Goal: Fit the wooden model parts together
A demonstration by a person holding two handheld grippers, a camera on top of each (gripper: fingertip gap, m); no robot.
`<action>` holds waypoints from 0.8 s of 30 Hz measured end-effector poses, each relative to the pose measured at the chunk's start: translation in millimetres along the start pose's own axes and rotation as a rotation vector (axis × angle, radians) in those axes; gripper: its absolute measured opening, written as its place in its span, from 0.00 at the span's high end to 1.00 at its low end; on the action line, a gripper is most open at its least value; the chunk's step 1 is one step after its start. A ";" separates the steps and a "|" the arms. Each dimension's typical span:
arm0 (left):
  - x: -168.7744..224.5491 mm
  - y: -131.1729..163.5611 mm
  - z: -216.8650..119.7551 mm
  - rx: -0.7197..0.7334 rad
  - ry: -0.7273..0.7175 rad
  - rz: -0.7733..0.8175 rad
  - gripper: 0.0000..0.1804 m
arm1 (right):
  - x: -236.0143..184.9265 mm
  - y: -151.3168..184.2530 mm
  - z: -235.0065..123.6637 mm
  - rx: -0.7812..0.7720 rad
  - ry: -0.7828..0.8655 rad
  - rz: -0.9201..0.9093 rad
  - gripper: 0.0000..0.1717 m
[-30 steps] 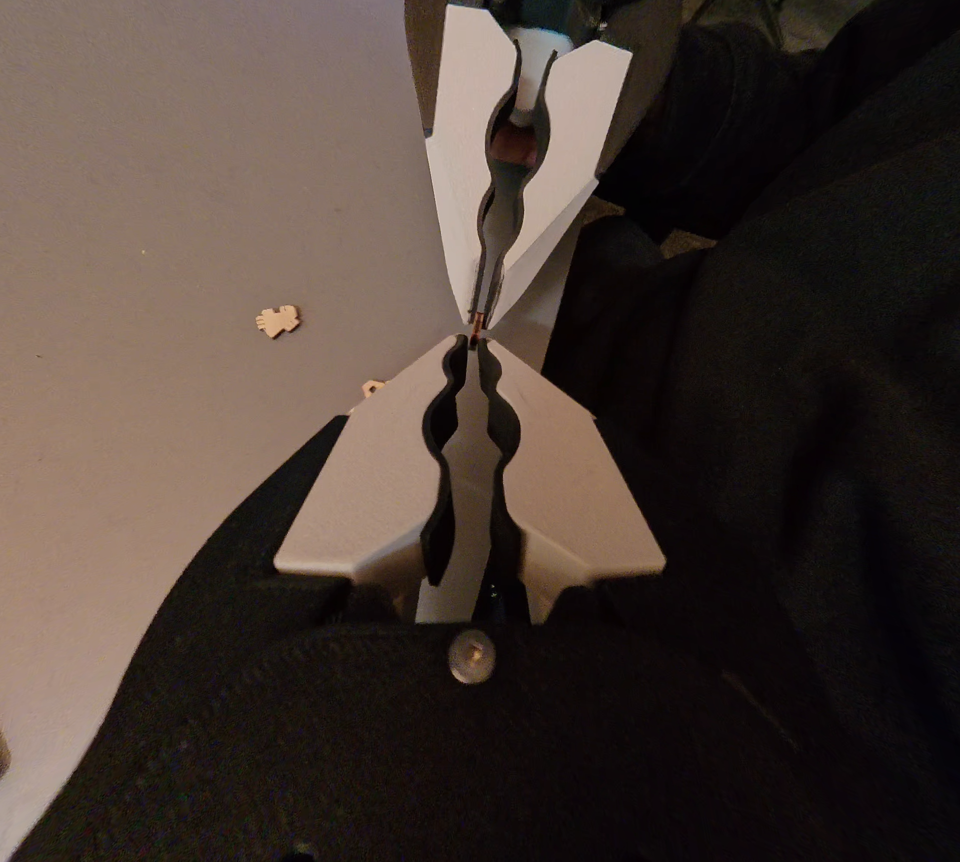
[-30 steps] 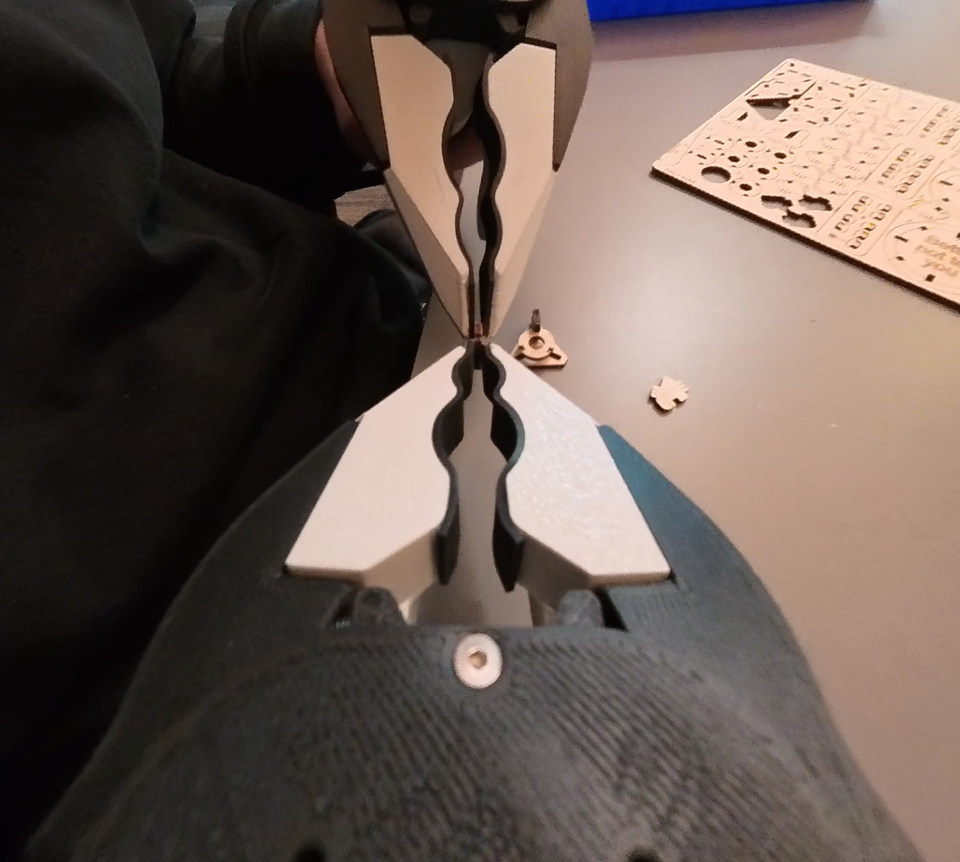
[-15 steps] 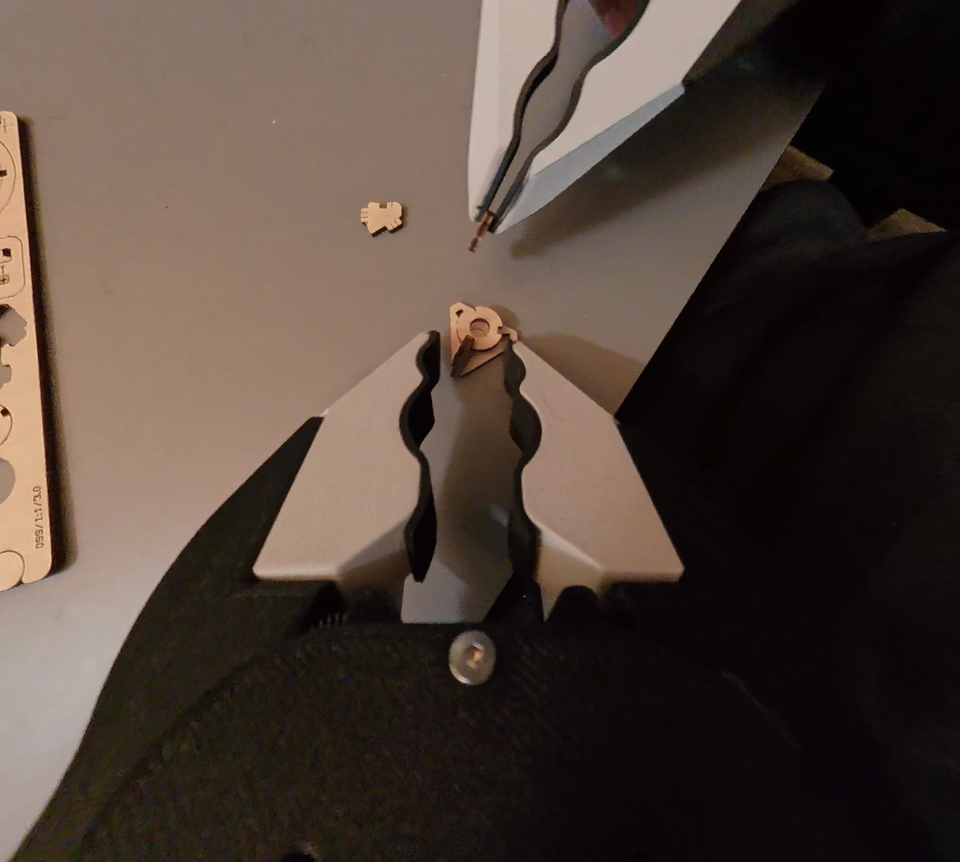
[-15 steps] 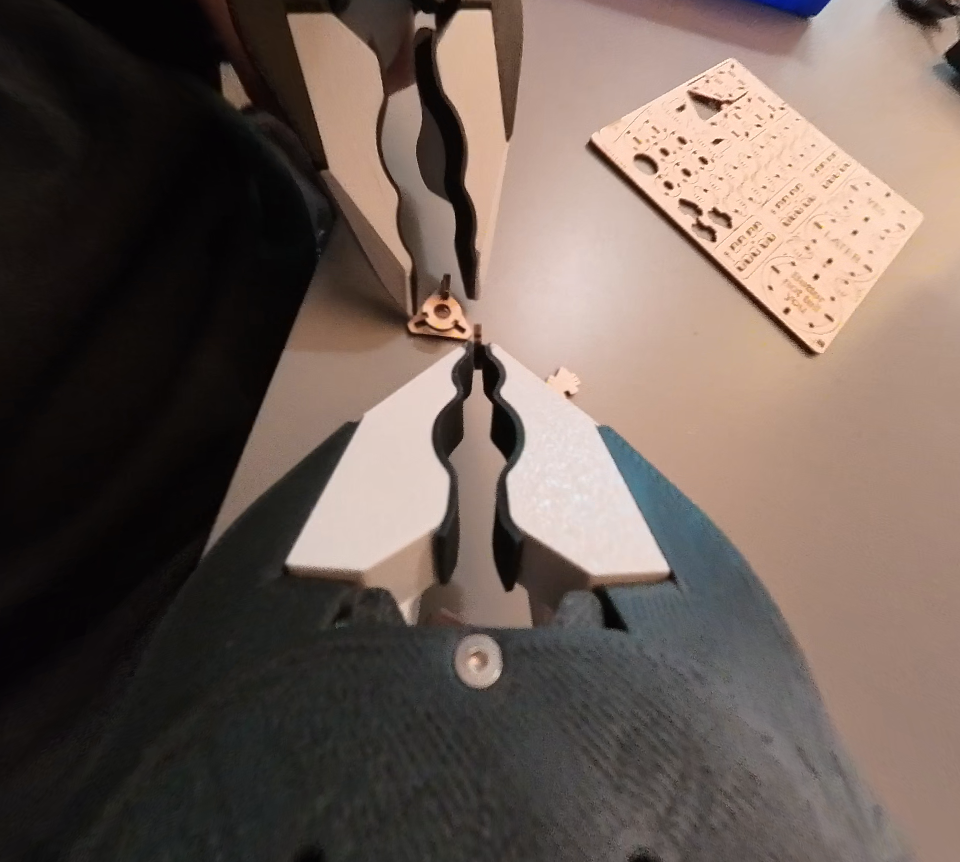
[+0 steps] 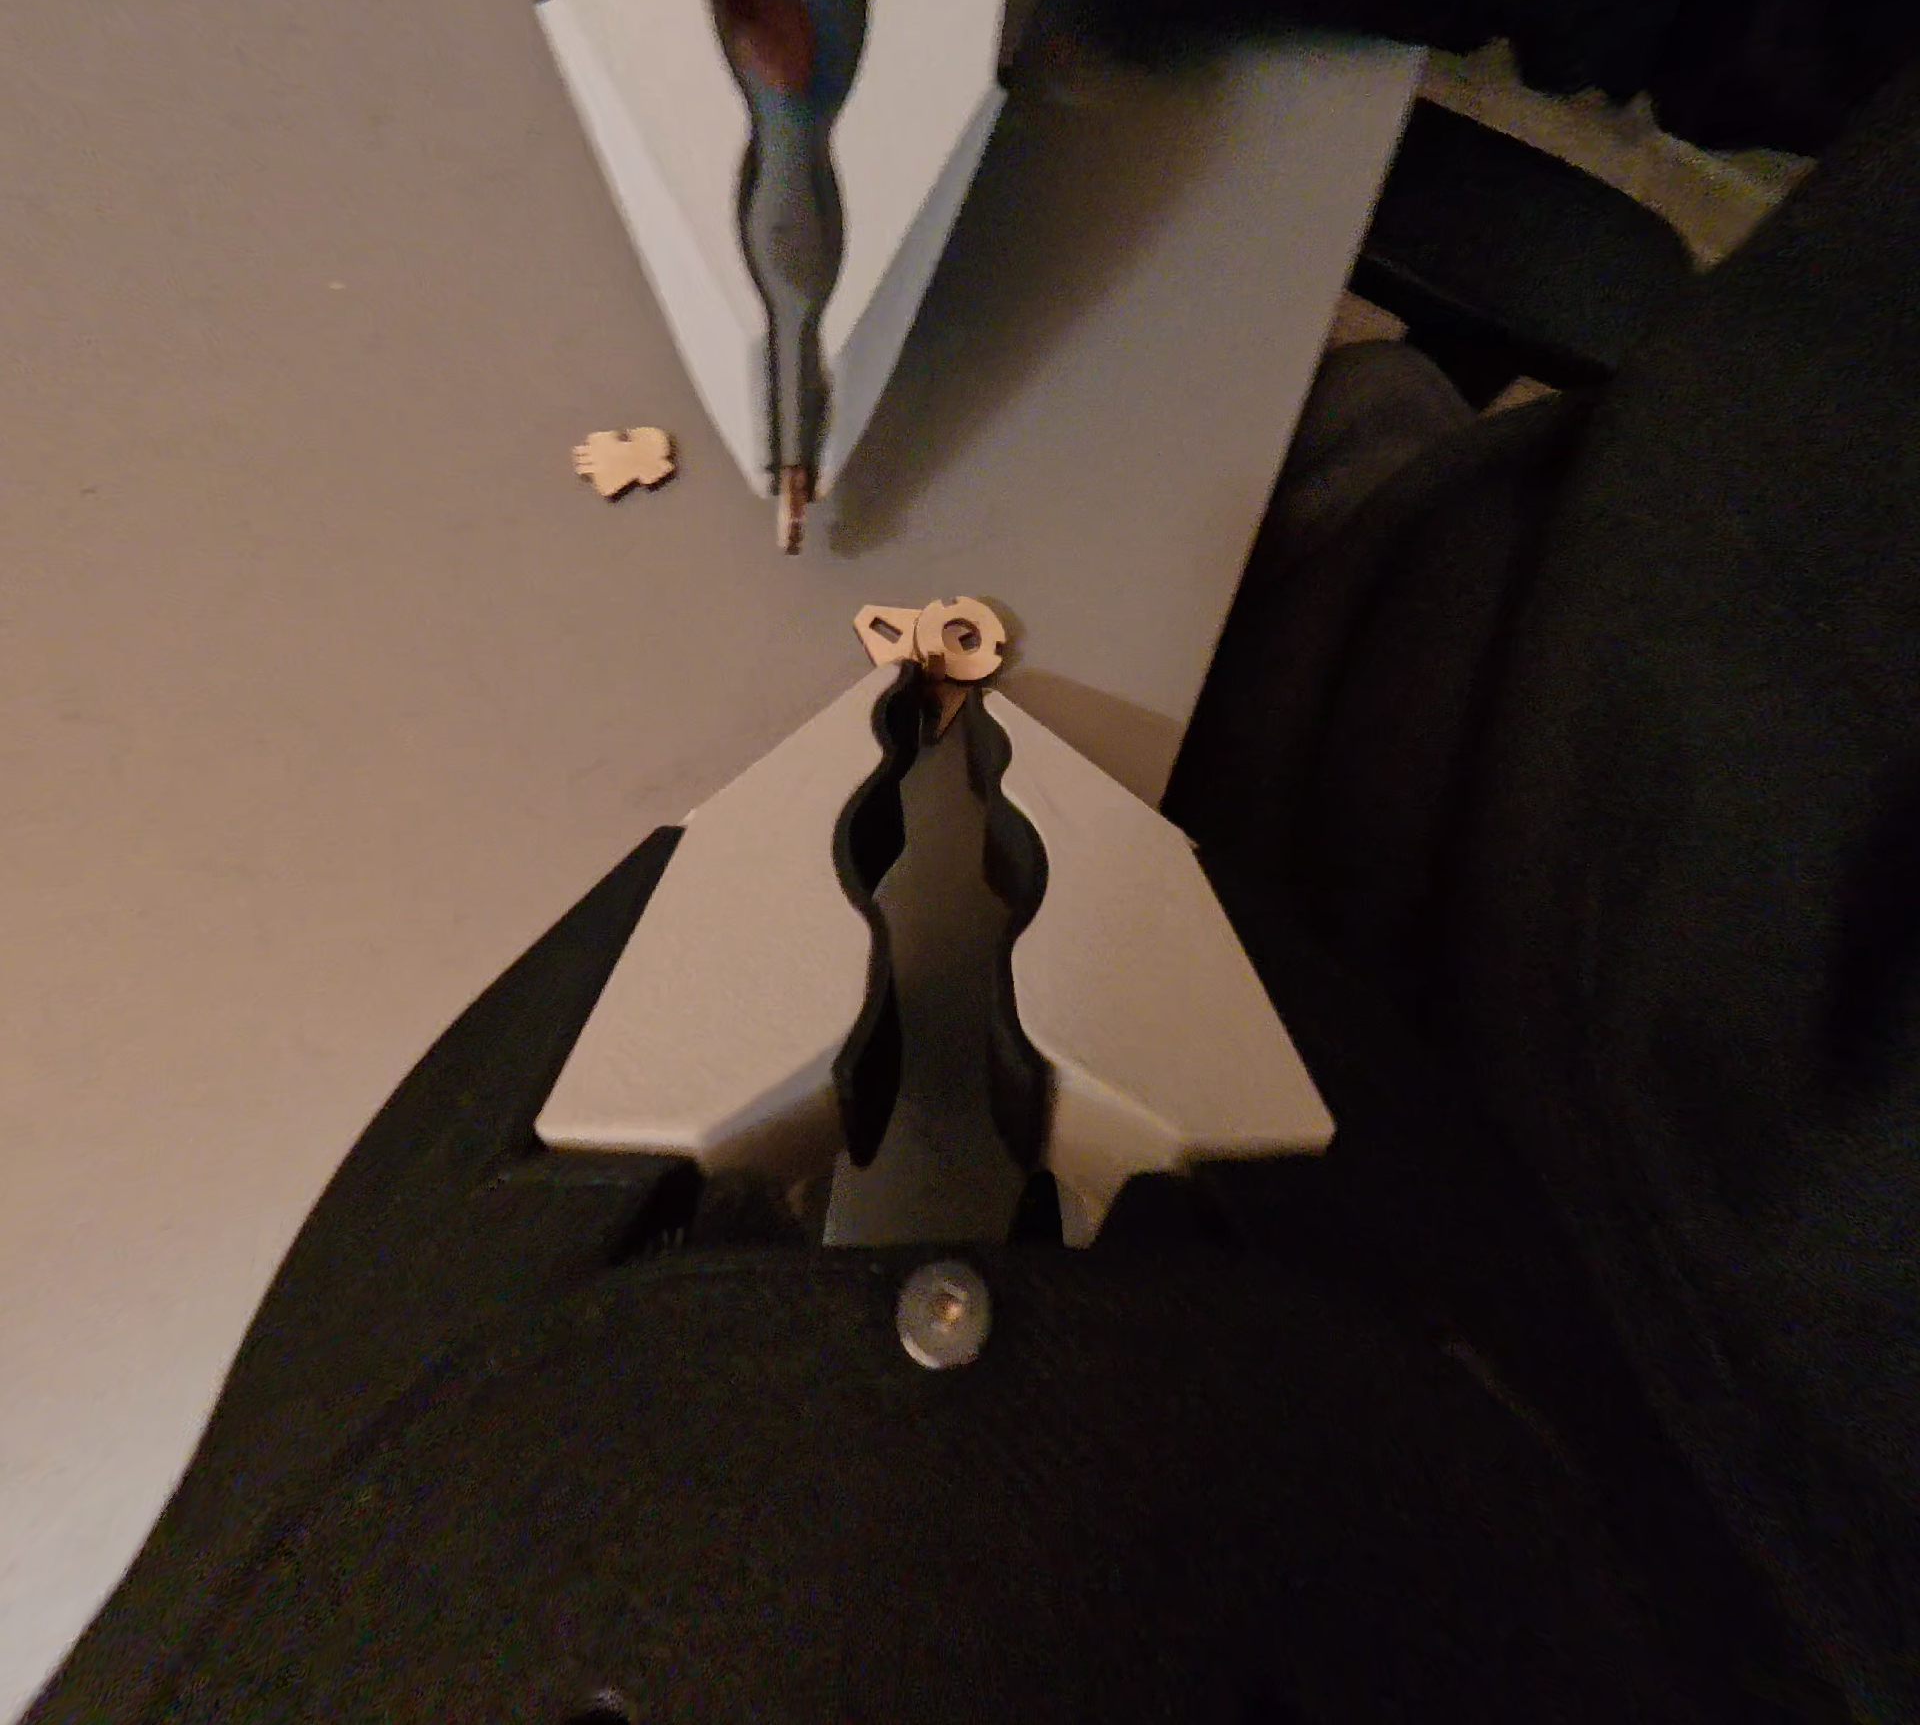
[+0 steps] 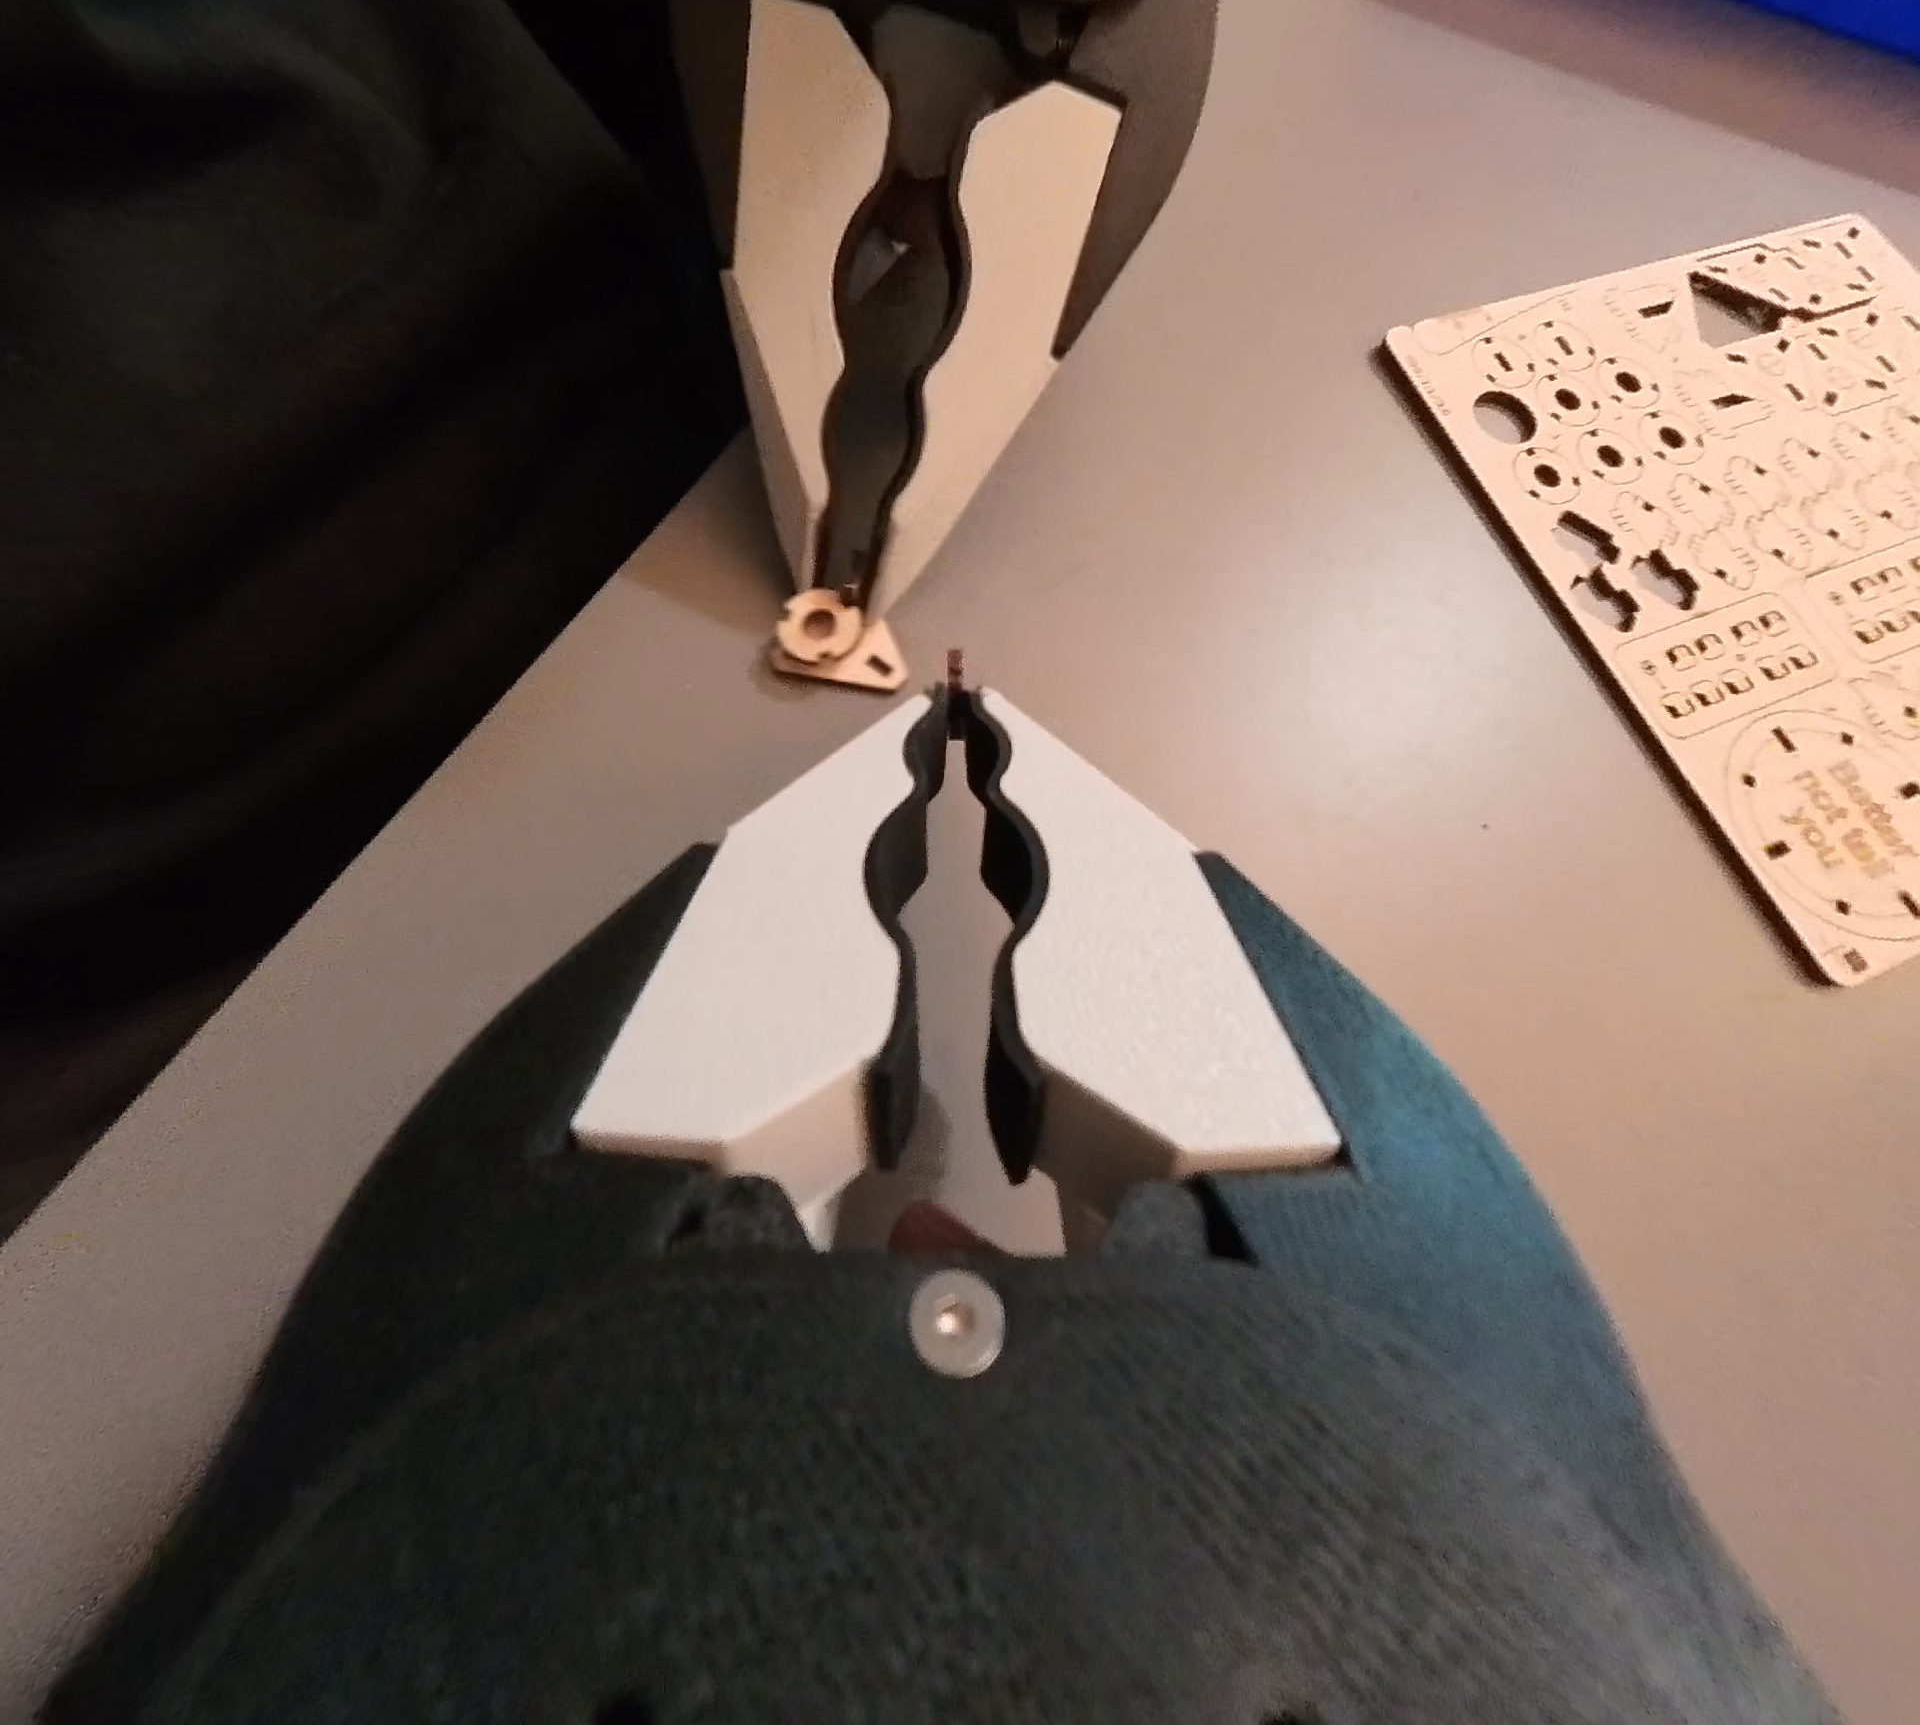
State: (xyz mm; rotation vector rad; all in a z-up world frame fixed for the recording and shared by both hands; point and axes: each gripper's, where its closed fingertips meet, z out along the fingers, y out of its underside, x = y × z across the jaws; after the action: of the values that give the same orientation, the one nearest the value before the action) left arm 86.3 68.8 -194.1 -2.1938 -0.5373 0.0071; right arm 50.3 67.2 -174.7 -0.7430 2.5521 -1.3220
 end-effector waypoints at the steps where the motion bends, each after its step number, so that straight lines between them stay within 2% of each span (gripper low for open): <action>1: 3.7 0.5 0.3 -0.009 0.026 0.013 0.96 | -0.5 -0.8 2.0 0.002 -0.014 -0.011 1.00; 5: 7.9 1.3 0.5 -0.038 0.075 0.030 0.96 | -8.6 -2.1 14.0 -0.003 -0.108 -0.012 1.00; 15: 5.7 3.1 -1.6 -0.034 0.036 0.037 0.95 | -24.5 4.9 15.0 -0.050 -0.113 0.010 0.99; 17: 2.2 6.6 -2.8 -0.048 -0.002 0.048 0.90 | -29.2 6.3 13.9 -0.057 -0.127 0.029 0.99; 19: 2.8 7.8 -4.6 -0.044 -0.015 0.050 0.88 | -33.2 7.0 14.0 -0.063 -0.135 0.039 0.99; 24: 16.9 7.5 -2.7 -0.012 0.033 0.070 0.81 | -36.4 7.1 17.0 -0.077 -0.141 0.050 1.00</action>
State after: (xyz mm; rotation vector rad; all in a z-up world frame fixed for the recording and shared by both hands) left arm 105.0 69.1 -195.0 -2.2200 -0.4432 0.0044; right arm 85.4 76.7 -193.1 -0.7524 2.5044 -1.1206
